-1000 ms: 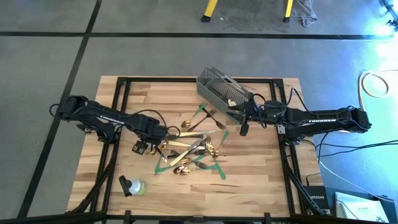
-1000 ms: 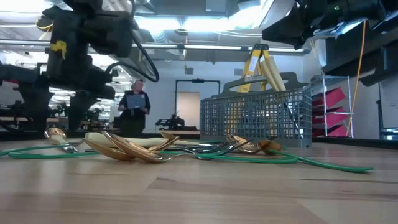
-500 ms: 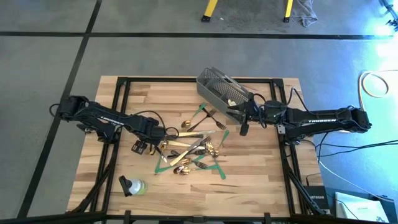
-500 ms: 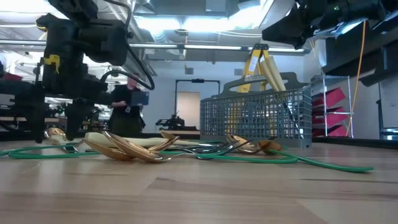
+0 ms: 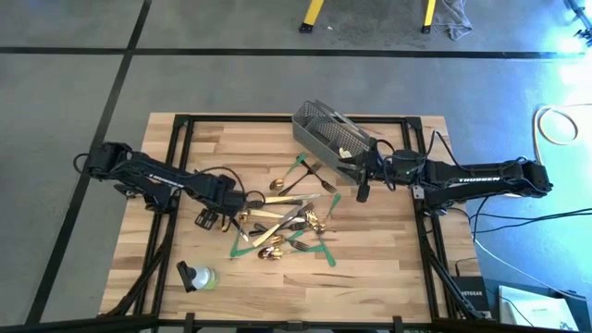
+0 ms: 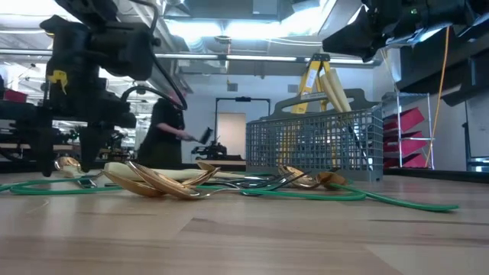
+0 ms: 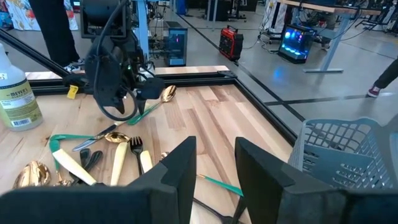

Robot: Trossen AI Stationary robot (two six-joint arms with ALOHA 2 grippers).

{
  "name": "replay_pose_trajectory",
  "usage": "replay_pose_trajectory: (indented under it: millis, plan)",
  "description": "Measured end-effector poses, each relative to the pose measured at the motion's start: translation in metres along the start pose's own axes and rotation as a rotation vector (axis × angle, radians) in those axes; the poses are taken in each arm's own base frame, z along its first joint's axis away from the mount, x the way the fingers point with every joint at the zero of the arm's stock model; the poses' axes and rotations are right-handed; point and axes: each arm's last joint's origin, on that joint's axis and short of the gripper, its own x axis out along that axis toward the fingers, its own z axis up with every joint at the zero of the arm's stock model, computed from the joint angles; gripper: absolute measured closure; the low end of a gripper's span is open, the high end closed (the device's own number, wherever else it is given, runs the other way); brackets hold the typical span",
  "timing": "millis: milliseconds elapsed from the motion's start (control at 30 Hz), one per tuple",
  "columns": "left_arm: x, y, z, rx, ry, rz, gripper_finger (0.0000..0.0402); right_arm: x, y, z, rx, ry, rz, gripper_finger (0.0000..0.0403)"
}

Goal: Sort silverware
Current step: Put the yellow knife into the gray organizer

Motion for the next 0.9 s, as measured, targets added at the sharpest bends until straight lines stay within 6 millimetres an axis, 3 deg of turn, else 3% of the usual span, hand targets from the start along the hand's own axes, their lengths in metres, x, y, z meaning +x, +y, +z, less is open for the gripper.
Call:
replay_pose_trajectory:
  millis: [900]
  plan:
    - [-0.002,-0.011,0.003,0.059,-0.013,-0.031,0.0164,0.0,0.0,-0.001,0.007,0.005,0.0,0.0309]
